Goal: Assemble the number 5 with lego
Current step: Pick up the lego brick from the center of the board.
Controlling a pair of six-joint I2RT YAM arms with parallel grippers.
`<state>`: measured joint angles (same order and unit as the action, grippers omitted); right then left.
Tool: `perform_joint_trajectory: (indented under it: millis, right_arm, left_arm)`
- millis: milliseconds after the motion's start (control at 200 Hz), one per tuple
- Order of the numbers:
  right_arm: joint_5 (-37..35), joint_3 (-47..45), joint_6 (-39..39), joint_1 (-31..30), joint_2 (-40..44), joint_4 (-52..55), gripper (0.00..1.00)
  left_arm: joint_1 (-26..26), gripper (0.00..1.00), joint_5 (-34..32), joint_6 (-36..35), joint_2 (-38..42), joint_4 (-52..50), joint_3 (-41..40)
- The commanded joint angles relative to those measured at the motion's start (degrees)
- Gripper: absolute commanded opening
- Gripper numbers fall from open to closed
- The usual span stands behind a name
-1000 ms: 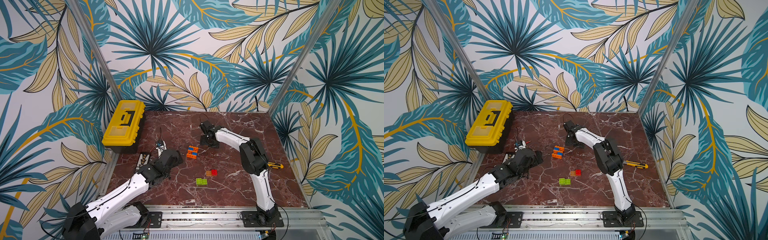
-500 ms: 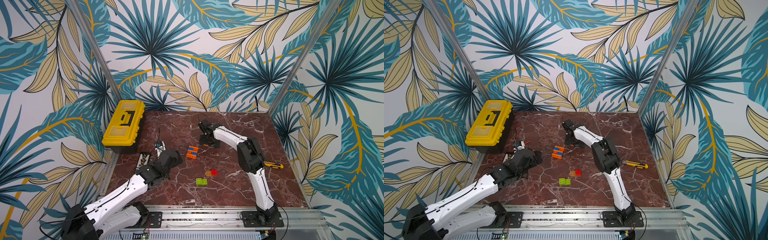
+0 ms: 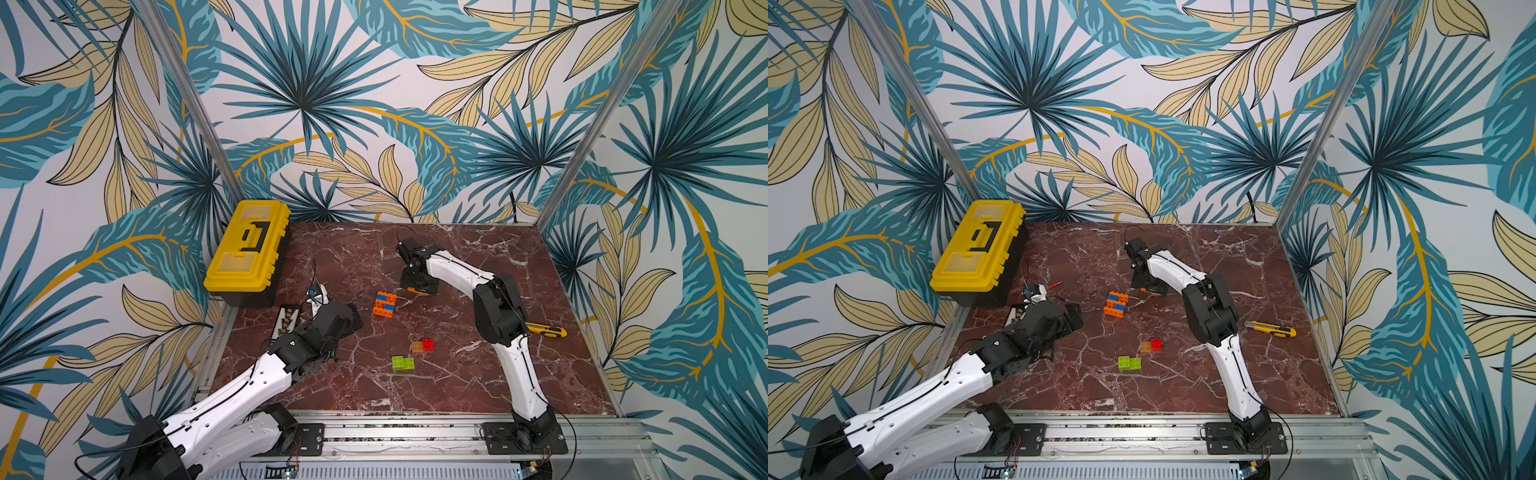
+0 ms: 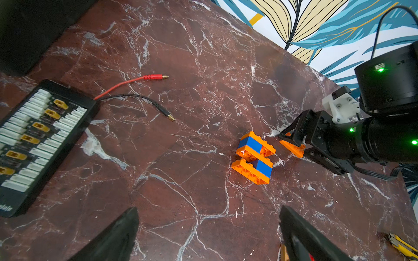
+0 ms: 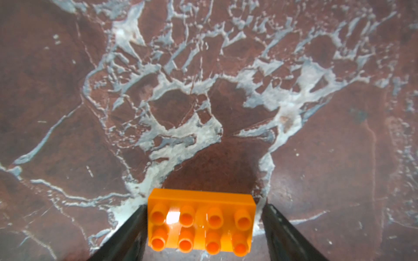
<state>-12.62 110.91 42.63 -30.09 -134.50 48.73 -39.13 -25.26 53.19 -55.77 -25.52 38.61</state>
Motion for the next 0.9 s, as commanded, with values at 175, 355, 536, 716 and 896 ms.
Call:
perform_joint_trajectory:
  millis: [175,355,536,716,896]
  right_arm:
    - [2.3,-2.5,-2.2,0.1,-2.3,3.5,0.66]
    - [1.7,-2.9,-4.8,0.4,0.9,4.0,0.59]
    - [2.3,-5.7,-6.6,0.5,8.2,4.6,0.59]
    - [4.3,-17.1,-6.3,0.3,20.8,0.6,0.59]
    - [6.5,-31.2,-3.5,-1.7,33.2,-3.7,0.59]
  left_arm:
    - [0.4,1.0,1.0,0.0,0.6,-0.5,-1.2]
    - [0.4,1.0,1.5,-0.1,0.5,-0.3,-1.0]
    - [0.4,1.0,3.6,-1.2,0.1,0.3,-0.6]
    - [0.4,1.0,8.0,-3.4,-1.2,1.4,-0.5]
    - [0.5,1.0,11.1,-2.9,-1.9,4.6,-2.0]
